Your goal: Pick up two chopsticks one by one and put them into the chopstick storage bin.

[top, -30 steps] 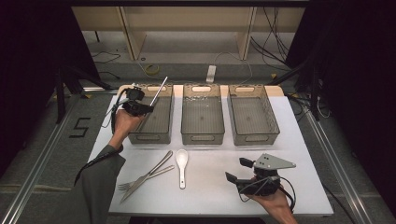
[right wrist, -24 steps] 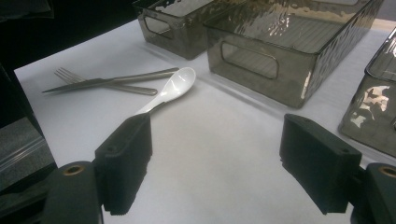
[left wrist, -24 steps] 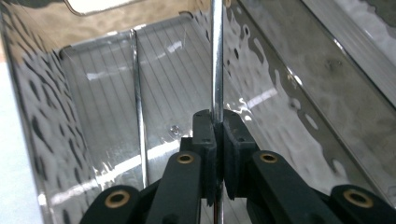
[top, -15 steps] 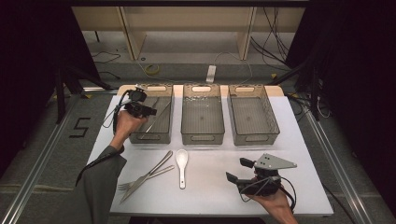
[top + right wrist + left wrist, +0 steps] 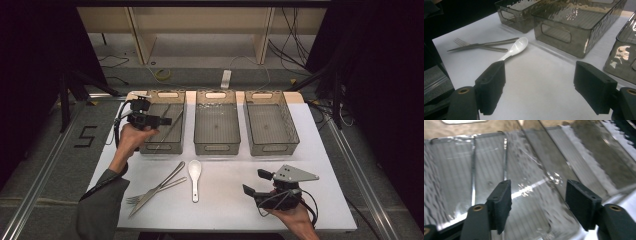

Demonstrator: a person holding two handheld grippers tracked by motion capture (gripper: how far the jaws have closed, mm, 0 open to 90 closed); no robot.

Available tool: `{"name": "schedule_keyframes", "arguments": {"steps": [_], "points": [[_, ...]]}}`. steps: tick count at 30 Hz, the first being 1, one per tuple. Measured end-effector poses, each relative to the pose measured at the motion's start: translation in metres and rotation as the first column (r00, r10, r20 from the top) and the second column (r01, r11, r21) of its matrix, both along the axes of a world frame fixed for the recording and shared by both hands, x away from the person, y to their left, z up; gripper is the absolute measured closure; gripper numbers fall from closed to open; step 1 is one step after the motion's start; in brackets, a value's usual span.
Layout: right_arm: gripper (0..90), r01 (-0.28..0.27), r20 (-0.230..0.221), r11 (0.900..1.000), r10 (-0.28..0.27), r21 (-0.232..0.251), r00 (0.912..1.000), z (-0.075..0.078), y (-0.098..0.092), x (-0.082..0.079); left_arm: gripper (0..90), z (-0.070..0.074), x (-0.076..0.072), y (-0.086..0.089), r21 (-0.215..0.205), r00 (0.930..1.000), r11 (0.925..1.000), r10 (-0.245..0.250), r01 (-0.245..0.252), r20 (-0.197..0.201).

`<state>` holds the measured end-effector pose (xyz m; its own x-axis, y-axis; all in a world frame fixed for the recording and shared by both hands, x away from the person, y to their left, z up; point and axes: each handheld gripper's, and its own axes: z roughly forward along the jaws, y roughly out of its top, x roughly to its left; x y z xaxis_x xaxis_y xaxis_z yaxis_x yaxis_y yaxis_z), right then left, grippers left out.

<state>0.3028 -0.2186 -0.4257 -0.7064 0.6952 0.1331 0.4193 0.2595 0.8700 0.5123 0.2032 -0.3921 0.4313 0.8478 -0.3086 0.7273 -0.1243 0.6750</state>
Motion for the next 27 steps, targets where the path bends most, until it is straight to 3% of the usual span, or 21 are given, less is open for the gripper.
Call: {"name": "schedule_keyframes", "arguments": {"steps": [3,4,8,11,21,27], "points": [[26.5,0.004,0.0,1.0,-0.004,0.005,1.0,0.0,0.0,0.0,33.3,0.003,-0.01,-0.005,0.023,0.9996,0.9995,-0.024,0.023,0.012],[26.4,0.003,0.006,1.0,-0.003,0.005,1.0,0.001,0.0,0.0,31.5,0.005,-0.018,-0.009,0.013,0.9988,0.999,-0.043,0.043,0.021],[26.3,0.002,0.01,1.0,-0.002,0.0,0.9999,0.002,0.0,-0.001,28.4,0.004,-0.026,-0.016,0.045,0.9971,0.9965,-0.072,0.071,0.024],[26.2,0.002,0.013,1.0,-0.002,-0.007,0.9999,0.001,0.001,-0.001,27.2,0.004,-0.034,-0.02,0.042,0.9957,0.9951,-0.09,0.089,0.021],[25.7,0.002,0.016,1.0,-0.002,-0.007,0.9999,0.001,0.0,-0.001,24.3,0.004,-0.056,-0.031,0.083,0.9939,0.9911,-0.106,0.103,0.031],[25.7,0.007,0.013,1.0,-0.007,-0.009,0.9999,0.001,0.001,0.0,21.6,-0.001,-0.067,-0.039,0.073,0.9926,0.9908,-0.117,0.115,0.031]]}}
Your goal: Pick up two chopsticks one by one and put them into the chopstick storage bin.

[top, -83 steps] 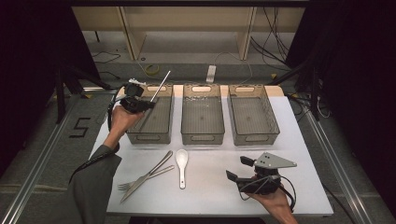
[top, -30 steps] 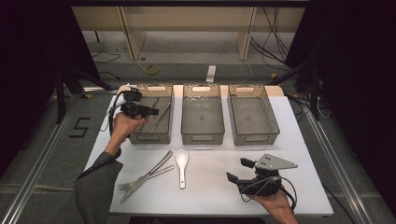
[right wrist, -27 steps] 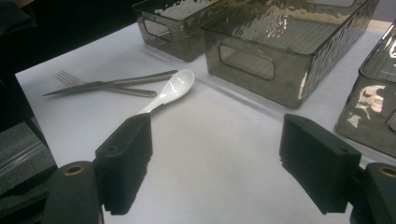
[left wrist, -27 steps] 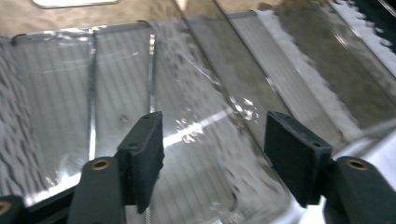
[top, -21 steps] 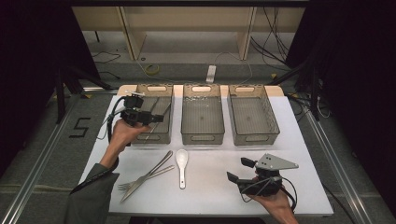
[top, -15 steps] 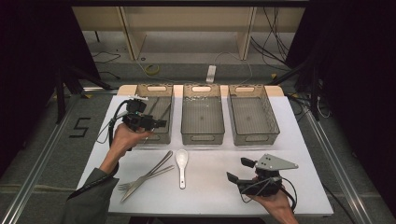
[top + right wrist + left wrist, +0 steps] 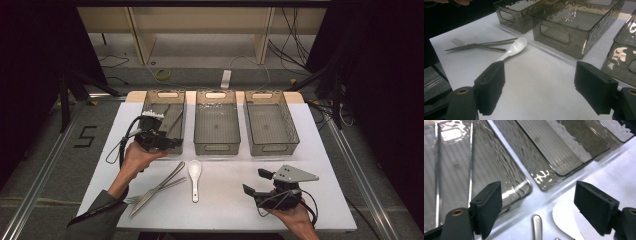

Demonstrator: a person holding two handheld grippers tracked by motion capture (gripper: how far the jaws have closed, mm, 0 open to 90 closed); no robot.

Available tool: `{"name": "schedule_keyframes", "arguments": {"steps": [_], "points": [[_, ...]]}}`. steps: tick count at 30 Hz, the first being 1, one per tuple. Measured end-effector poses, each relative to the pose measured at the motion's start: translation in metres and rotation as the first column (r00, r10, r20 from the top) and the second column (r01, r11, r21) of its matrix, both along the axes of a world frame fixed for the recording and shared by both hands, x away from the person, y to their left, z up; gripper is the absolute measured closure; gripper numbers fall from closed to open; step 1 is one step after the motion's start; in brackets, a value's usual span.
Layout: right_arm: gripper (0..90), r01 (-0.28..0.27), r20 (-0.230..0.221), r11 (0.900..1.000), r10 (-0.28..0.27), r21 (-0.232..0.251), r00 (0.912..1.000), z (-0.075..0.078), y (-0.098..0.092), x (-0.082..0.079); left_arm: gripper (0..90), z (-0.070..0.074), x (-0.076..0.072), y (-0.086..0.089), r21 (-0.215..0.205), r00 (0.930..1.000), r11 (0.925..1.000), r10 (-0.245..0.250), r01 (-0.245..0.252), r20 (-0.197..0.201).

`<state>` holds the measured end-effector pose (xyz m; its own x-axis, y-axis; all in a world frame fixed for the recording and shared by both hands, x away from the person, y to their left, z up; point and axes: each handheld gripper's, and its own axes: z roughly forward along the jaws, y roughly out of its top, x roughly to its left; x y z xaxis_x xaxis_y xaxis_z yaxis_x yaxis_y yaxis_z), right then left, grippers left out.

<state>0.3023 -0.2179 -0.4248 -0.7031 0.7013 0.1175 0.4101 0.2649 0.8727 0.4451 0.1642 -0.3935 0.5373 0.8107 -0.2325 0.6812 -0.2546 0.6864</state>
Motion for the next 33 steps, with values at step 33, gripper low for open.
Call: {"name": "schedule_keyframes", "arguments": {"steps": [33], "points": [[25.7,0.004,-0.001,1.0,-0.004,0.001,1.0,-0.003,-0.001,0.0,17.8,-0.029,-0.054,-0.039,0.038,0.9973,0.9971,-0.064,0.066,-0.035]]}}
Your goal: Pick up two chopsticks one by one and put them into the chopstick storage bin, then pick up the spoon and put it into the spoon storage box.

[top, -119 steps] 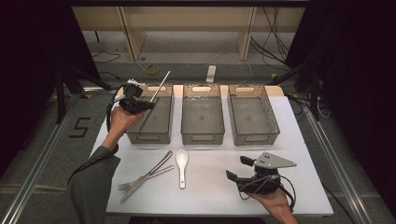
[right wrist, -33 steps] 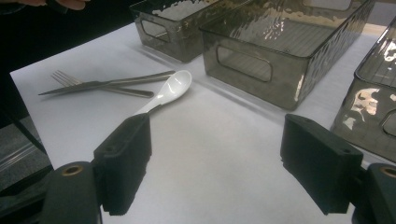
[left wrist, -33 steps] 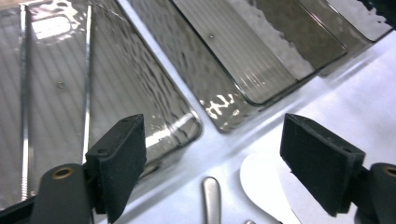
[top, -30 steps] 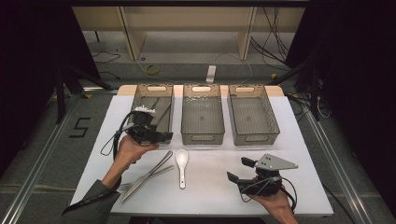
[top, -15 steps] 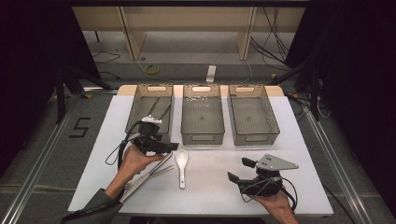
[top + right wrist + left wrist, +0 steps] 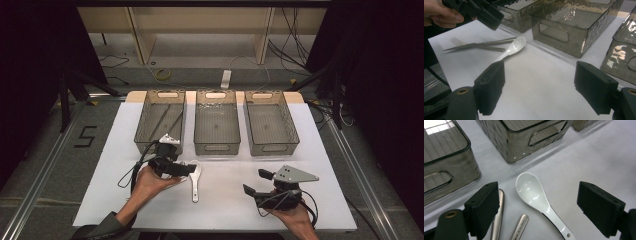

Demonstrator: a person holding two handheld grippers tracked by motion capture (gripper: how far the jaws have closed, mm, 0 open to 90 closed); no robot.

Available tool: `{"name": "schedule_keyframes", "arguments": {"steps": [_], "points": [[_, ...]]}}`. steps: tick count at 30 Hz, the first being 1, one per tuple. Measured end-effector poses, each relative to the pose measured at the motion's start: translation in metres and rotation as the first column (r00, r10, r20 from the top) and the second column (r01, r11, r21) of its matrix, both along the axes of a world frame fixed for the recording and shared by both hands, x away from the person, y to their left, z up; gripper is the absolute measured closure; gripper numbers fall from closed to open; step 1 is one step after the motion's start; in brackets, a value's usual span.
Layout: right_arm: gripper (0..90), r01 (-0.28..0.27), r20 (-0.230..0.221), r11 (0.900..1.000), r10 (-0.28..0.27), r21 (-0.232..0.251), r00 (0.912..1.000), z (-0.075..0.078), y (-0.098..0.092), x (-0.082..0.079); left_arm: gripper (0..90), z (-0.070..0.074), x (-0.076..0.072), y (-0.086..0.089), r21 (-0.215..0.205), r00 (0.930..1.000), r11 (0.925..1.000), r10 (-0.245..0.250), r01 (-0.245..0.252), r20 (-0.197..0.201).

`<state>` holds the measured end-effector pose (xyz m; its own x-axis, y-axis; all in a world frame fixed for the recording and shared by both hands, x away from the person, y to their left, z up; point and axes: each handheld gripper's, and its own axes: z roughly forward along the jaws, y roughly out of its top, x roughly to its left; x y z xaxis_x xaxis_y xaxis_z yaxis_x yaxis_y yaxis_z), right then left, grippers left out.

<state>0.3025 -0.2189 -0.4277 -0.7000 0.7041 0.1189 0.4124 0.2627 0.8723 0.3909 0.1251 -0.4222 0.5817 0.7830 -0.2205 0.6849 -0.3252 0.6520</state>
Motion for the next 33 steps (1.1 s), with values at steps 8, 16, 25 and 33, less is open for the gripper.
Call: {"name": "schedule_keyframes", "arguments": {"steps": [8,16,25,33], "points": [[25.7,-0.001,-0.002,1.0,0.001,-0.003,1.0,0.0,0.001,0.0,17.7,-0.01,-0.005,-0.008,0.037,0.9996,0.9993,-0.008,0.009,-0.028],[25.7,-0.005,0.001,1.0,0.005,-0.009,1.0,-0.001,0.001,0.0,19.6,-0.015,-0.007,-0.012,0.058,0.998,0.9981,-0.019,0.022,-0.06],[25.8,-0.006,-0.004,1.0,0.006,-0.019,1.0,-0.001,0.003,0.0,28.9,-0.021,-0.008,-0.015,0.064,0.9944,0.9967,-0.044,0.05,-0.096],[25.8,-0.004,-0.005,0.999,0.003,-0.032,1.0,-0.002,0.004,0.0,33.3,-0.028,-0.009,-0.024,0.073,0.9903,0.9954,-0.053,0.063,-0.128]]}}
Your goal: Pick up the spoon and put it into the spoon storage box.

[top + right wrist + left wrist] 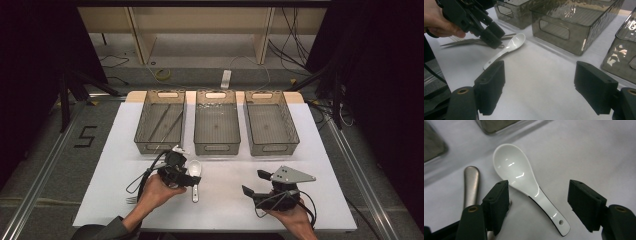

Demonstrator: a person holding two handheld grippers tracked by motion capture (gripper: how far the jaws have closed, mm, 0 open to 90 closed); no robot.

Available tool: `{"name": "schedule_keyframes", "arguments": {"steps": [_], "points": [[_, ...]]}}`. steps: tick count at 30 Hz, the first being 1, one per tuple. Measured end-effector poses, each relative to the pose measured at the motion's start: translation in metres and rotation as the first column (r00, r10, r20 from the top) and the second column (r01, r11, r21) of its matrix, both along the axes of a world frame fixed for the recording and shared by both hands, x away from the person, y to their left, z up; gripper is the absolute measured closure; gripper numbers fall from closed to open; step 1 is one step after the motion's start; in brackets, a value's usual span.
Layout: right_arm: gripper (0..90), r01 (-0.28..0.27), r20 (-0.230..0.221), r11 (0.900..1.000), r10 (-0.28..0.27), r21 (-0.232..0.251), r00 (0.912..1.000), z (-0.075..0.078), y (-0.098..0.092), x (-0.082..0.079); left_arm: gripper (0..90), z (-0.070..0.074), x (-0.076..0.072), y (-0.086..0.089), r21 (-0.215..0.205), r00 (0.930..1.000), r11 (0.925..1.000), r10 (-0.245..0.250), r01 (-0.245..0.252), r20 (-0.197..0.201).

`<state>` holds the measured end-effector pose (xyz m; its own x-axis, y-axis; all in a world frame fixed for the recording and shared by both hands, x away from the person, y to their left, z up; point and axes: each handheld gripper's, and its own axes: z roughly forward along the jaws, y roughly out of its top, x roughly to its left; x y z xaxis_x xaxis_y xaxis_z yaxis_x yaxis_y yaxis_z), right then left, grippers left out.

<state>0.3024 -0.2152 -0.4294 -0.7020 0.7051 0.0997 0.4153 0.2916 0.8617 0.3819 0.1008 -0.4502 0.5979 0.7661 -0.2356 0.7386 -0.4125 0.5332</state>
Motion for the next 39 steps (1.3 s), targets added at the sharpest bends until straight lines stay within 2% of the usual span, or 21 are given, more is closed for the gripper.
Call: {"name": "schedule_keyframes", "arguments": {"steps": [4,7,11,15,28,29,32,39], "points": [[25.9,0.004,-0.001,1.0,-0.004,-0.009,1.0,-0.001,0.001,0.0,34.5,-0.008,0.0,-0.009,0.024,0.9998,0.9997,-0.004,0.004,-0.019],[25.9,0.004,0.003,1.0,-0.004,-0.013,1.0,0.0,0.001,-0.001,35.0,-0.013,0.002,-0.012,0.047,0.9995,0.9989,0.003,-0.001,-0.031],[26.3,0.008,0.012,1.0,-0.008,-0.02,0.9999,0.0,0.003,-0.003,35.7,-0.016,0.005,-0.014,0.056,0.9993,0.9984,0.005,-0.003,-0.036],[26.3,0.01,0.017,1.0,-0.01,-0.02,0.9998,0.0,0.002,-0.003,36.7,-0.016,0.004,-0.019,0.082,0.9999,0.9966,0.009,-0.009,-0.006],[26.3,0.005,0.012,1.0,-0.005,-0.025,0.9999,0.0,0.002,-0.004,39.2,-0.018,0.003,-0.022,0.142,1.0,0.9899,-0.003,0.003,0.003],[26.3,0.004,0.01,1.0,-0.004,-0.024,0.9999,0.0,0.003,-0.004,40.7,-0.019,0.002,-0.024,0.165,0.9997,0.9862,-0.014,0.011,0.018],[26.3,-0.001,0.013,1.0,0.001,-0.025,0.9999,0.0,0.003,-0.004,44.5,-0.019,0.002,-0.024,0.168,0.9997,0.9858,-0.013,0.01,0.019],[26.3,0.005,0.012,1.0,-0.005,-0.024,0.9999,0.0,0.003,-0.004,52.6,-0.021,0.001,-0.025,0.209,0.9984,0.9776,-0.034,0.024,0.046]]}}
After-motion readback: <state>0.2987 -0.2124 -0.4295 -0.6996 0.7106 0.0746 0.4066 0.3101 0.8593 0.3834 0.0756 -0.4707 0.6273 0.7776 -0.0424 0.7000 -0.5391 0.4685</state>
